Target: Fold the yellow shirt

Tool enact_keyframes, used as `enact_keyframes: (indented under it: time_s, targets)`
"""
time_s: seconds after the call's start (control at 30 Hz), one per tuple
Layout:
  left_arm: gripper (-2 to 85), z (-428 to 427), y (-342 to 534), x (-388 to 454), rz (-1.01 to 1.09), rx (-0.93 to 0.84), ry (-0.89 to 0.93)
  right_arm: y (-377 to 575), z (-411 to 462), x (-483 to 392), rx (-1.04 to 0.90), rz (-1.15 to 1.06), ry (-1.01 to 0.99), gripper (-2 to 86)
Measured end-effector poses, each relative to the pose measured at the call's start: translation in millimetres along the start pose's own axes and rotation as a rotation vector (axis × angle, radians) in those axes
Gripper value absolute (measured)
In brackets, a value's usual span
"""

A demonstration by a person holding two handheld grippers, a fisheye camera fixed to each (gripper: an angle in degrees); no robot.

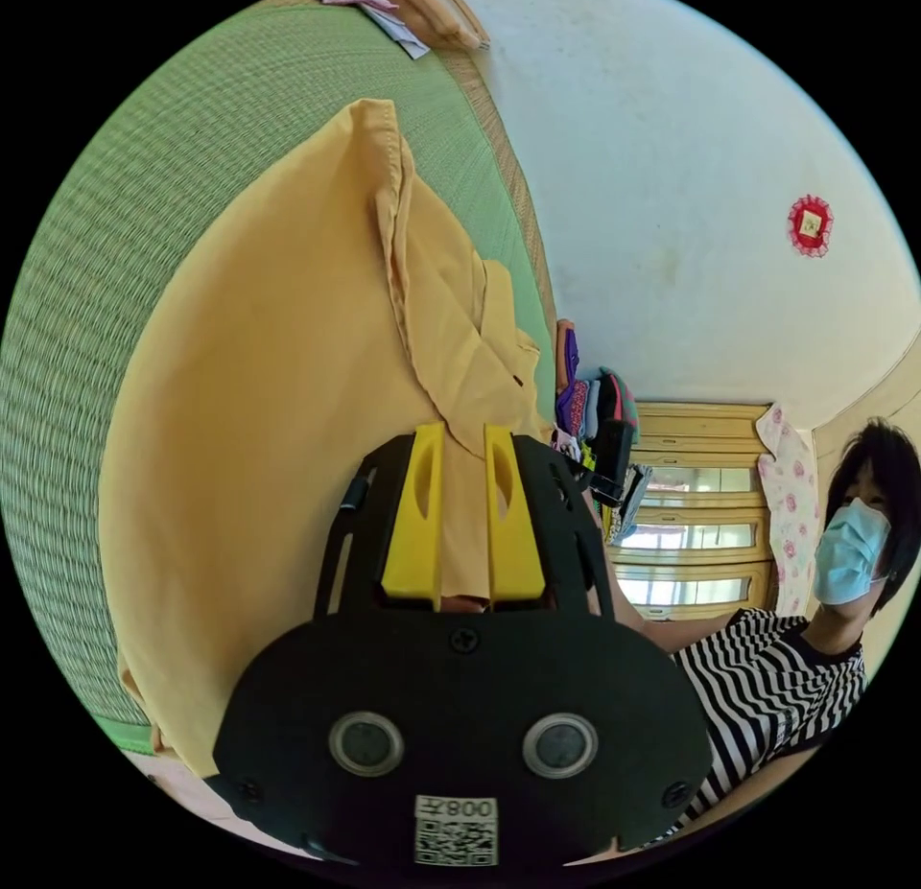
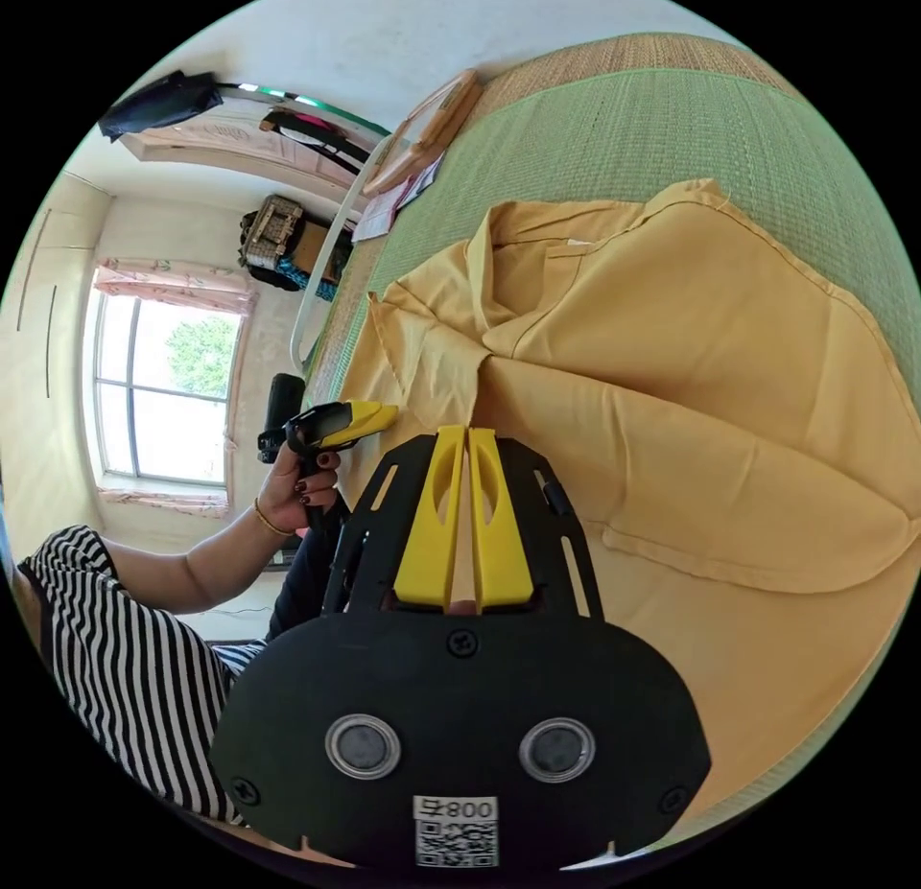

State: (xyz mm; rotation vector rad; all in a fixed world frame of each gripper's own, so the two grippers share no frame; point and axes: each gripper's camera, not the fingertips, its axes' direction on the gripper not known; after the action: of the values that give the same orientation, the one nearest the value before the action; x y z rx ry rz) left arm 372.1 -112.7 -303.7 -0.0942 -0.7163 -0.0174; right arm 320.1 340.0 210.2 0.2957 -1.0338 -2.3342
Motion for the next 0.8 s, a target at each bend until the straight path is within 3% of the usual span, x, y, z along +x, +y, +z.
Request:
enact_keyframes:
  time_s: [0.17, 0.5, 0.8]
  targets:
    - [7.3, 14, 1, 2, 0.016, -0.038, 0.04, -3, -17, 14, 0.071, 0.007, -0.223, 0.3]
    - [7.4, 52, -30, 2, 0.015, -0.045, 0.152, -6, -30, 43, 0.135, 0.038, -0.344, 0.2]
    - [6.9, 60, -86, 34, 0.094, 0.049, 0.115, 3, -31, 94, 0.252, 0.151, -0.459, 0.4]
